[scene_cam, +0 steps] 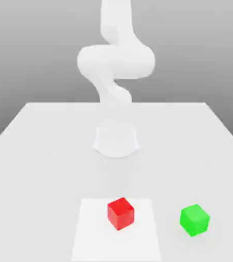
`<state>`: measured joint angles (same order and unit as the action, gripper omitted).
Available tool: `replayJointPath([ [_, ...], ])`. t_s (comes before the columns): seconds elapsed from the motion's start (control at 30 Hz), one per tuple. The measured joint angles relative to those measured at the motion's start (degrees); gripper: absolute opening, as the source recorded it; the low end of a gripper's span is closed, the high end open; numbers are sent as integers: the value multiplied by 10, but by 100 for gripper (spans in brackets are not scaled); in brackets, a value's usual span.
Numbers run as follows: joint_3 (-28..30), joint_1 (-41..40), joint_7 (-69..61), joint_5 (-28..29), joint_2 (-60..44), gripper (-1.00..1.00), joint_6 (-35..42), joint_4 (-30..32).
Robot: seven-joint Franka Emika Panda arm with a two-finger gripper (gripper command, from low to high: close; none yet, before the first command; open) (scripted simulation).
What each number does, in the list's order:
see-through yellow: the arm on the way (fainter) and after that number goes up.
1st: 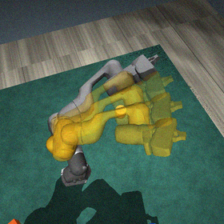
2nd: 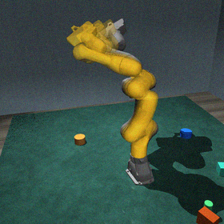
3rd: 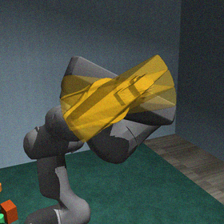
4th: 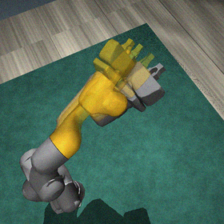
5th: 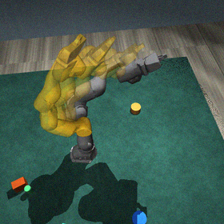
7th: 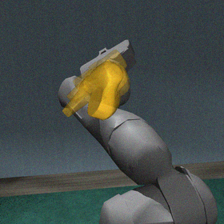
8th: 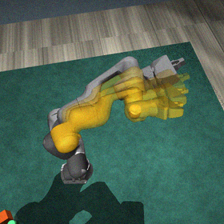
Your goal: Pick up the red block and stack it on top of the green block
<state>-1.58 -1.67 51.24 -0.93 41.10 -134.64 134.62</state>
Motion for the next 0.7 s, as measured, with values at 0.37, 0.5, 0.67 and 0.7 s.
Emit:
replayJointPath([
  [0.37, -80, -69, 264, -21, -218, 0, -132, 129],
  [0.5, -106, -90, 368, -16, -296, 0, -179, 175],
  [0.67, -114, -97, 508, 6, -395, 0, -238, 233],
  [0.7, -111, -95, 528, 16, -415, 0, -252, 238],
])
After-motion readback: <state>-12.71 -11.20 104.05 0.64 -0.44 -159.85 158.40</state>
